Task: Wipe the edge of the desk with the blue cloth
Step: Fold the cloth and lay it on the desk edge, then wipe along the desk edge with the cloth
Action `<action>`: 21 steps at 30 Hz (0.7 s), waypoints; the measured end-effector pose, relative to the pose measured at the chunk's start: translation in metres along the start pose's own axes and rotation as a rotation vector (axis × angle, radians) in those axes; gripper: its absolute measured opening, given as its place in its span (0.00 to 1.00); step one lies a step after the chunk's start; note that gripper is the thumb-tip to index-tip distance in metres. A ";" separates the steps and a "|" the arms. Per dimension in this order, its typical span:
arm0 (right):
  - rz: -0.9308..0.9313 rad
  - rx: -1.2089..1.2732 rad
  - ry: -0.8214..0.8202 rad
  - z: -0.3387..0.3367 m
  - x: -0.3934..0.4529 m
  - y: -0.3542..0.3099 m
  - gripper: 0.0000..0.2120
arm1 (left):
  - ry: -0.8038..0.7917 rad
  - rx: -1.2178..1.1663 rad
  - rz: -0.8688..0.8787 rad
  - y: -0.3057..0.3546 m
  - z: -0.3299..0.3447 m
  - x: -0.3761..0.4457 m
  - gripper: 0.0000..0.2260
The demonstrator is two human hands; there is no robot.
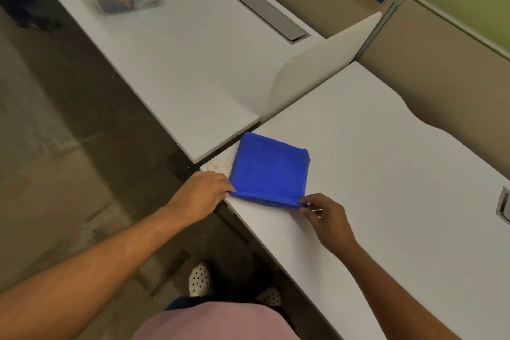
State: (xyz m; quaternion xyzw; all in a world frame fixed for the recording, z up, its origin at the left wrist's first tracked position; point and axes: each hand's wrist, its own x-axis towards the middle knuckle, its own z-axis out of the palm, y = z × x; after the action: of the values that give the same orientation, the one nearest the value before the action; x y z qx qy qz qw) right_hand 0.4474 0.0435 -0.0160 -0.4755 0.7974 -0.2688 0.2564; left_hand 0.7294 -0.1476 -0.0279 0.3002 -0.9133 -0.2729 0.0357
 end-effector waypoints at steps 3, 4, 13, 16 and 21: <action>-0.021 -0.082 0.016 0.010 -0.013 0.005 0.12 | 0.115 0.173 0.080 0.005 0.009 -0.011 0.11; -0.035 -0.117 0.023 0.011 -0.016 0.005 0.12 | 0.143 0.213 0.098 0.007 0.011 -0.014 0.12; -0.133 -0.466 0.152 -0.010 -0.011 0.008 0.08 | 0.259 0.245 0.152 0.038 0.049 -0.021 0.10; -0.147 -0.560 0.088 -0.024 -0.005 0.019 0.08 | 0.285 0.251 0.118 0.053 0.067 -0.019 0.06; -0.207 -0.631 0.014 -0.043 0.016 0.027 0.07 | 0.334 0.238 0.053 0.086 0.095 -0.020 0.05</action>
State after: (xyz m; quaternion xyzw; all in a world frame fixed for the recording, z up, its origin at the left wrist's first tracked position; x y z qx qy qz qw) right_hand 0.3953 0.0479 -0.0061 -0.6080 0.7907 -0.0361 0.0623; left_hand 0.6786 -0.0334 -0.0623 0.3192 -0.9281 -0.1082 0.1581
